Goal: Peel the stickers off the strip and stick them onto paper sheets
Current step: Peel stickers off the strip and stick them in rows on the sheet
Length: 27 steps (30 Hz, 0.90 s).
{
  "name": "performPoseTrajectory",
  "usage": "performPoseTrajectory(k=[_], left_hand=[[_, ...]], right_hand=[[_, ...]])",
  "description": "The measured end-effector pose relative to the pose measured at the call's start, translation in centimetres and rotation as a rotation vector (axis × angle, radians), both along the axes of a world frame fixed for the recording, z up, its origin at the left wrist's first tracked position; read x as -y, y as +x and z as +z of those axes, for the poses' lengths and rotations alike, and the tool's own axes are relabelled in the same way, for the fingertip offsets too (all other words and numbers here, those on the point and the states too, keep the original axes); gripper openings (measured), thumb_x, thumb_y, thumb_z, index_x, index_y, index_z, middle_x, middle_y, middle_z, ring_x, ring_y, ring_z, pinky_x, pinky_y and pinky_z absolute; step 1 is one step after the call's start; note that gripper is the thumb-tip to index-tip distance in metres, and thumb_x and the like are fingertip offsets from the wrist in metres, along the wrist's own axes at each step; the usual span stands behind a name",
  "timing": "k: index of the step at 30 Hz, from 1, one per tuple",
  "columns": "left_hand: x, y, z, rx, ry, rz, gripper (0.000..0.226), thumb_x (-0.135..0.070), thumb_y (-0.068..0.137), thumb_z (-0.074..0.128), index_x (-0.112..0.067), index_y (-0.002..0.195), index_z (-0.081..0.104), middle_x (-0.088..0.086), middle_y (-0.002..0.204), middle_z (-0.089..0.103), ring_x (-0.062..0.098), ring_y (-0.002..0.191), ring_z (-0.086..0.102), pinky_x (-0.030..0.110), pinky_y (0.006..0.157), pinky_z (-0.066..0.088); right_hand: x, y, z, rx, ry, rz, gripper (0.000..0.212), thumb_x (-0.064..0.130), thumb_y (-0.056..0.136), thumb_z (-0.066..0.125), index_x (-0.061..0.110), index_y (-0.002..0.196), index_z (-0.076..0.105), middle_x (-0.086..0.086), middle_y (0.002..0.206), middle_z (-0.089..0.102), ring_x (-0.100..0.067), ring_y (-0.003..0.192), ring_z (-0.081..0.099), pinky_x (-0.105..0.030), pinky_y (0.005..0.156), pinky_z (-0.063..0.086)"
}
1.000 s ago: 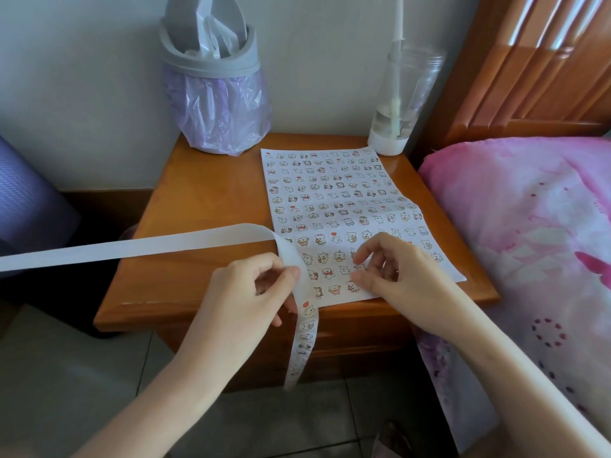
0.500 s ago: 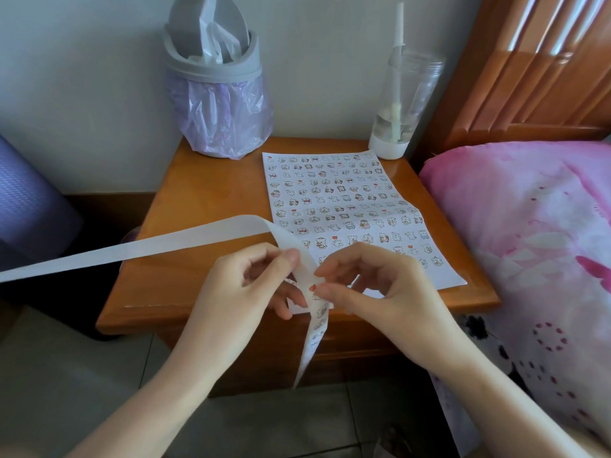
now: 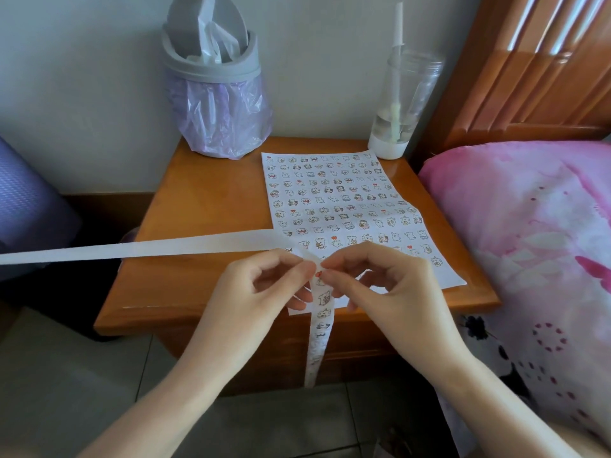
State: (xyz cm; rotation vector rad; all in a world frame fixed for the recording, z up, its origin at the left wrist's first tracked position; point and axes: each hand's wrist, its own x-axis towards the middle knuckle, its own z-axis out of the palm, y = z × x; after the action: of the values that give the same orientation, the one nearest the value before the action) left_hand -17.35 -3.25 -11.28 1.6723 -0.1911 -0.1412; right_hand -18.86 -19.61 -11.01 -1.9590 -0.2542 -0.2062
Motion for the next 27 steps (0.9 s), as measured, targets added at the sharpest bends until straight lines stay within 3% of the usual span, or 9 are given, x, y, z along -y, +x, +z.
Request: performPoseTrajectory(k=[10,16,24,27], left_hand=[[0.15,0.12,0.13,0.024,0.022,0.016,0.013,-0.019,0.083,0.062,-0.015,0.076,0.071,-0.003,0.064,0.069,0.01,0.062,0.067,0.023,0.065,0.058],[0.11,0.05,0.17,0.009,0.02,0.017,0.013,-0.018,0.083,0.063,-0.015,0.074,0.072,0.001,0.065,0.07,0.011,0.061,0.067,0.017,0.062,0.055],[-0.05,0.09,-0.1,0.002,0.076,0.039,0.013,-0.024,0.085,0.061,-0.02,0.078,0.072,-0.01,0.069,0.071,0.008,0.064,0.069,0.008,0.058,0.049],[-0.16,0.24,-0.24,-0.001,0.074,0.066,0.014,-0.021,0.088,0.058,-0.017,0.083,0.07,-0.005,0.071,0.073,0.01,0.064,0.069,0.017,0.058,0.055]], right_hand=[[0.2,-0.04,0.08,0.004,0.024,-0.008,0.009,0.012,0.081,0.071,0.019,0.088,0.072,0.008,0.075,0.07,-0.011,0.069,0.068,-0.023,0.058,0.054],[0.24,0.06,0.19,-0.002,-0.066,-0.012,0.009,0.016,0.082,0.071,0.025,0.085,0.07,0.014,0.08,0.069,-0.009,0.078,0.065,-0.028,0.065,0.054],[0.04,0.31,0.1,0.003,-0.17,0.031,0.009,0.018,0.084,0.067,0.026,0.08,0.064,0.014,0.088,0.058,-0.008,0.083,0.055,-0.014,0.071,0.045],[0.78,0.53,0.59,-0.044,-0.109,0.045,0.004,0.021,0.085,0.065,0.024,0.084,0.065,0.01,0.086,0.065,-0.007,0.083,0.059,-0.015,0.071,0.045]])
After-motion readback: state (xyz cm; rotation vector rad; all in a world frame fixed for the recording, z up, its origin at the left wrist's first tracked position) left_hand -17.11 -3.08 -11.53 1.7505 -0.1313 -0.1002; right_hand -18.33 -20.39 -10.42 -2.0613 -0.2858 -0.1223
